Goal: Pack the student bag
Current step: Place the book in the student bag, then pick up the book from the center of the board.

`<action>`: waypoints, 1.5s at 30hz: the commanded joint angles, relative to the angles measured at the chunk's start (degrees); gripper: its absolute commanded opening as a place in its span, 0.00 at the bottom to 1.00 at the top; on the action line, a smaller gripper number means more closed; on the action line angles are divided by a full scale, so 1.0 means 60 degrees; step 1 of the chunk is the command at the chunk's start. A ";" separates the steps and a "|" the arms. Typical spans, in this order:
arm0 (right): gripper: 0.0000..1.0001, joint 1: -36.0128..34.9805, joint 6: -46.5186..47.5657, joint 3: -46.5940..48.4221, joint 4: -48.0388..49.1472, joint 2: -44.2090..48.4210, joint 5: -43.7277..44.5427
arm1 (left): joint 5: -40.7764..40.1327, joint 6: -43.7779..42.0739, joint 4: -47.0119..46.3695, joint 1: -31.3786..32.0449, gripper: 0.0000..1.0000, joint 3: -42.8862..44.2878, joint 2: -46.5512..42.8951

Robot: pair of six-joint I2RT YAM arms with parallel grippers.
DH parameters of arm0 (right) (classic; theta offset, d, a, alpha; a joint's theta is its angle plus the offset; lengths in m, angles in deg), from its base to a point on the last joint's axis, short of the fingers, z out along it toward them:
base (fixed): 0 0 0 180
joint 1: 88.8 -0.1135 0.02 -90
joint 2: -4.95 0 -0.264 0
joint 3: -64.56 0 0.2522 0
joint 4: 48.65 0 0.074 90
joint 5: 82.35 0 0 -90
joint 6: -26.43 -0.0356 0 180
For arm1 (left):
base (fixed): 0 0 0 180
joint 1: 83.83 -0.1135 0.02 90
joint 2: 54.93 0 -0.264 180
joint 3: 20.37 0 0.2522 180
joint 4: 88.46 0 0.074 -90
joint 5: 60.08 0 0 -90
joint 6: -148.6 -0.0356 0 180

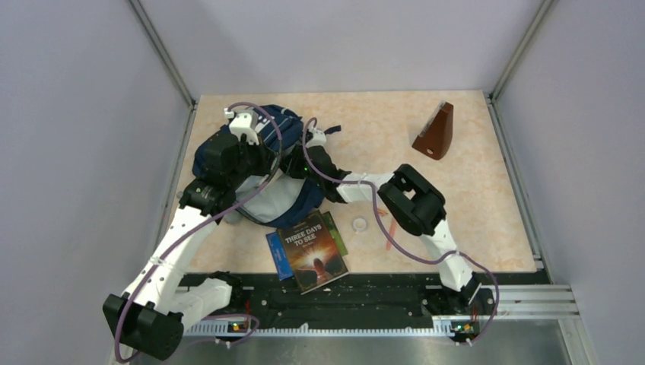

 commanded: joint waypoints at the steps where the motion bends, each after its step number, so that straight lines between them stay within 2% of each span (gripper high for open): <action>1: 0.01 0.0107 0.0790 0.1378 -0.0440 -0.0658 0.0692 | 0.0393 0.0154 -0.1106 0.0014 0.00 0.0169 -0.0295; 5: 0.14 0.0108 0.1028 0.1744 -0.0662 -0.0886 0.0743 | 0.0427 0.0154 -0.1102 0.0018 0.00 0.0161 -0.0255; 13: 0.62 0.0108 0.1960 0.0470 0.0452 0.0312 0.0368 | 0.0359 0.0127 -0.1100 0.0018 0.00 0.0164 -0.0262; 16: 0.70 0.0099 0.2378 0.0085 0.0589 0.0823 0.0054 | 0.0336 0.0125 -0.1101 0.0018 0.00 0.0167 -0.0264; 17: 0.82 0.0107 0.2479 -0.0147 0.0711 0.1034 -0.0023 | 0.0323 0.0125 -0.1102 0.0018 0.00 0.0156 -0.0265; 18: 0.89 0.0101 0.2588 -0.0404 0.0876 0.1251 -0.0100 | 0.0308 0.0125 -0.1102 0.0018 0.00 0.0155 -0.0265; 28: 0.90 0.0086 0.3485 -0.3561 0.1062 0.4514 -0.0803 | 0.0183 0.0042 -0.1080 0.0018 0.00 0.0127 -0.0324; 33: 0.89 0.0094 0.3622 -0.5087 -0.0193 0.6394 -0.1278 | 0.0152 0.0022 -0.1044 0.0018 0.00 0.0154 -0.0318; 40: 0.88 0.0093 0.2748 -0.7730 -0.1666 0.9031 -0.2052 | 0.0102 0.0008 -0.1051 0.0018 0.00 0.0126 -0.0401; 45: 0.88 0.0018 0.1556 -0.9183 -0.2350 1.0655 -0.2685 | 0.0098 0.0008 -0.1044 0.0016 0.00 0.0119 -0.0316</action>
